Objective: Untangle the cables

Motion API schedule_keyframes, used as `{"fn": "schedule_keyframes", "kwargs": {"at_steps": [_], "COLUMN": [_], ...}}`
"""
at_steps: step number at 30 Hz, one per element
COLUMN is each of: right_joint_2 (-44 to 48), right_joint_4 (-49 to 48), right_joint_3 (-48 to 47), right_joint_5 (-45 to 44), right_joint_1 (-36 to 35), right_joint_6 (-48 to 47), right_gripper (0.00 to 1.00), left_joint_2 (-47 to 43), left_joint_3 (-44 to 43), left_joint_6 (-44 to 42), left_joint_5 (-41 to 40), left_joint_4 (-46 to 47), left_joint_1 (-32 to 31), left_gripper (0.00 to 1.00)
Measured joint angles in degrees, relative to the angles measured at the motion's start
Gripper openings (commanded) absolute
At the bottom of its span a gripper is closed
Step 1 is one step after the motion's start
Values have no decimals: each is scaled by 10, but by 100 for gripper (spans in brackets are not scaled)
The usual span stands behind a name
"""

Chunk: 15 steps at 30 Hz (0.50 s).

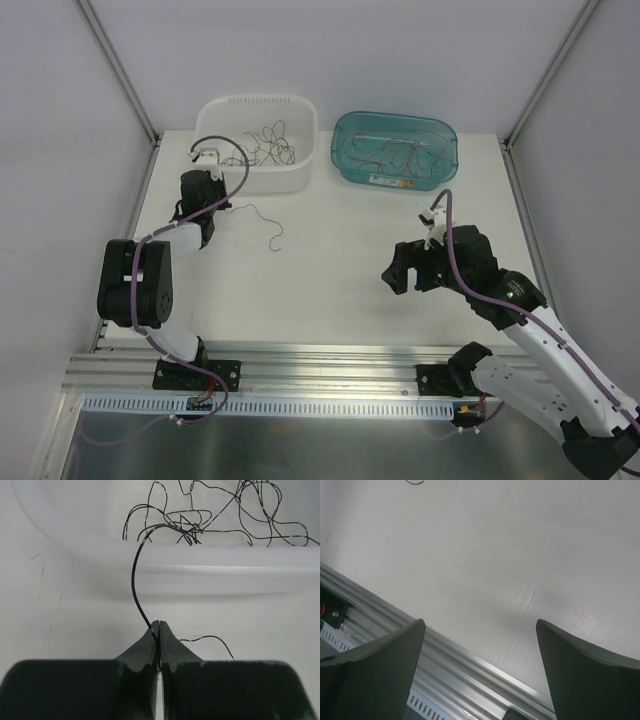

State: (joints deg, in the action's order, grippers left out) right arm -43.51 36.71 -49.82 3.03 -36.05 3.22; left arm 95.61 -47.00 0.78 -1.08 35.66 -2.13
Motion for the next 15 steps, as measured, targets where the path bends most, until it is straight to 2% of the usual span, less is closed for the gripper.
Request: {"fn": "schedule_keyframes", "kwargs": {"at_steps": [3, 6, 12, 15], "right_joint_2": [0, 0, 3, 8], "right_joint_4": [0, 0, -1, 0], "right_joint_3": [0, 0, 0, 0], "right_joint_5": [1, 5, 9, 9], "right_joint_1": [0, 0, 0, 0], "right_joint_6": [3, 4, 7, 7], "right_gripper": [98, 98, 98, 98], "left_joint_2": [-52, -95, -123, -123], "left_joint_3": [-12, -68, -294, -368], "left_joint_6": [27, 61, 170, 220], "left_joint_5": [15, 40, 89, 108], "left_joint_4": [-80, -174, -361, -398], "left_joint_1": [0, 0, 0, 0], "left_gripper": [0, 0, 0, 0]}}
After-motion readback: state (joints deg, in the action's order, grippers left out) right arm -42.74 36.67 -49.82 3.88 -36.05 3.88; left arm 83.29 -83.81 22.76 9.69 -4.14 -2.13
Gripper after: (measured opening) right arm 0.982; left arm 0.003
